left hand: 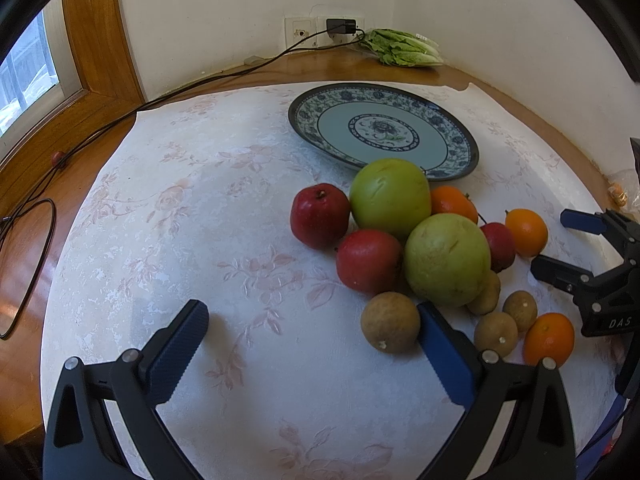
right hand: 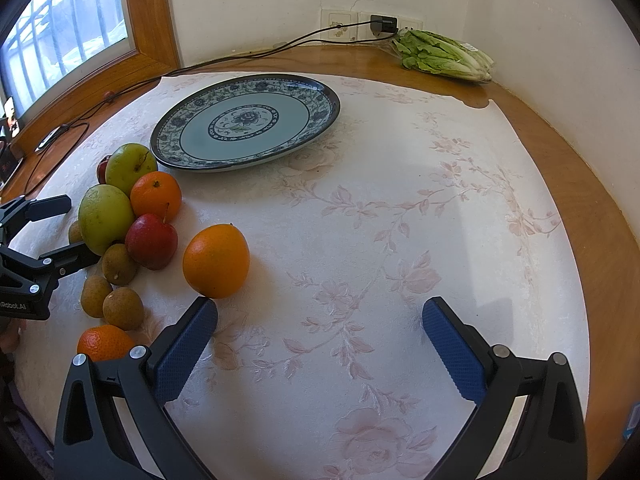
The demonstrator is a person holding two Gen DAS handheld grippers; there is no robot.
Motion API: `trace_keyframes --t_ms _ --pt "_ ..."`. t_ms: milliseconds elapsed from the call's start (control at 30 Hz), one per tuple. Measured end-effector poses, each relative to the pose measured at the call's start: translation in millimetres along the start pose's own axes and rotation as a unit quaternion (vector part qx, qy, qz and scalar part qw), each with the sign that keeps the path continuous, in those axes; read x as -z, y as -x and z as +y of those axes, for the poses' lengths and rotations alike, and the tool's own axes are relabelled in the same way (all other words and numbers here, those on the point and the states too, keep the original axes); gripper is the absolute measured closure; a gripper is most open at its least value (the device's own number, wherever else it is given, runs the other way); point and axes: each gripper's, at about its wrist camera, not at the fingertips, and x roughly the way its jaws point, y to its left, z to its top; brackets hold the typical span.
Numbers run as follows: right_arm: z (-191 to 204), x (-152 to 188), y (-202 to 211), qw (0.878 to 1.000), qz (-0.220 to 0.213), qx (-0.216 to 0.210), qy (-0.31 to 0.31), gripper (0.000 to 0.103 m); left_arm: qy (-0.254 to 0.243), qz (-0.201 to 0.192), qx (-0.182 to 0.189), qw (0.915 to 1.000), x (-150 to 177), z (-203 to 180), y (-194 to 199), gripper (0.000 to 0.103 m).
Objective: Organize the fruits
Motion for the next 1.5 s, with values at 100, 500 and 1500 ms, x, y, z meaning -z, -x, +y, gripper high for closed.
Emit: trace_keyframes --t_ms 100,500,1500 --pt "0.0 0.0 0.0 1.0 0.0 0.0 0.0 0.0 0.0 0.0 0.0 1.0 0.0 0.0 0.0 0.0" --pt "0.1 0.2 0.2 1.0 0.0 0.0 0.0 0.0 0.0 0.0 0.0 1.0 0.0 -0.1 0.0 0.0" --pt "-0.9 -2.0 2.3 1.0 0.007 -0.001 -0.002 0.0 0.001 0.007 0.0 1.0 -3.1 1.2 0.0 0.0"
